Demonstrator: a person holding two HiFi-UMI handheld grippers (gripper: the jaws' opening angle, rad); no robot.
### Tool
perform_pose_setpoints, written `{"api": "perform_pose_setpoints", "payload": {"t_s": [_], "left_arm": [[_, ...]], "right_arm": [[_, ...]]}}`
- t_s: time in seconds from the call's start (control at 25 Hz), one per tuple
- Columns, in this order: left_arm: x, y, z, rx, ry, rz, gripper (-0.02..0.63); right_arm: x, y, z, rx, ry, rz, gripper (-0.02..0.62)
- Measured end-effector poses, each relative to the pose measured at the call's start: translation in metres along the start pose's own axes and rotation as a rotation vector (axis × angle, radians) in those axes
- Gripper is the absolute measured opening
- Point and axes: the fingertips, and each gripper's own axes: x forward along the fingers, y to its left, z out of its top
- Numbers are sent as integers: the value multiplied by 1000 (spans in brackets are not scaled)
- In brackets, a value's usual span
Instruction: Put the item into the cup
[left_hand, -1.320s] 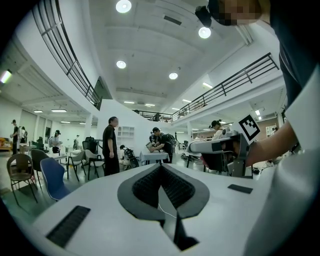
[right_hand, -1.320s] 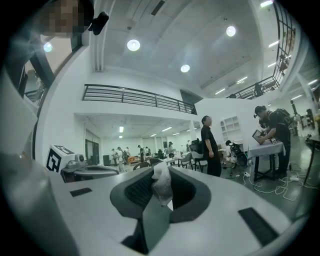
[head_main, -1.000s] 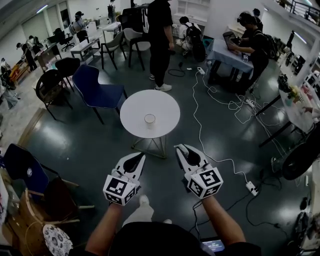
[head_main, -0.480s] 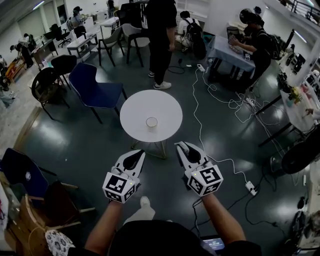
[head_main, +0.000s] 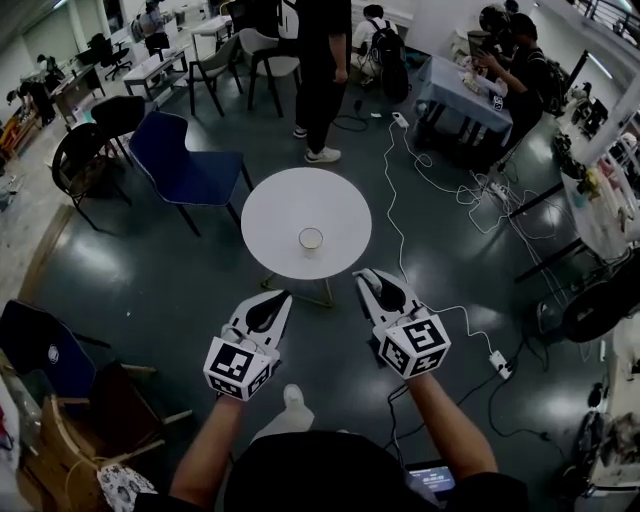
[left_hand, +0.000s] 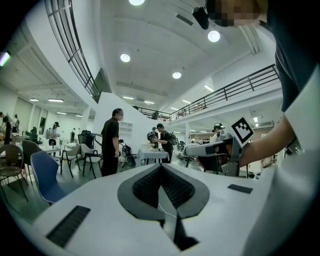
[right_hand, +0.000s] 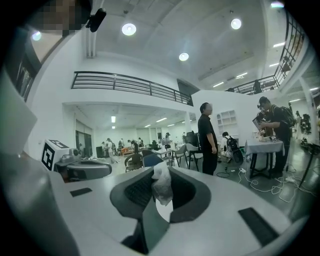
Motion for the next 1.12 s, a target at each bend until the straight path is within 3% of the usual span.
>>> {"api": "perform_pose_setpoints", "payload": {"t_s": [0.44,0.68,0.92,1.12], "left_arm": [[5,60,-36,-51,20,-7,15],[17,73,-53,-87,49,-16,15],[42,74,-69,-63,80,-47,15],[58,85,-79,-88,97,-17,15]], "right_arm": [[61,10,-32,-14,69,-17,75],[80,3,-45,-18,107,-23,75],[94,-17,-64,-25,149,-18,75],[112,-35,-76,-21,170,4,75]]}}
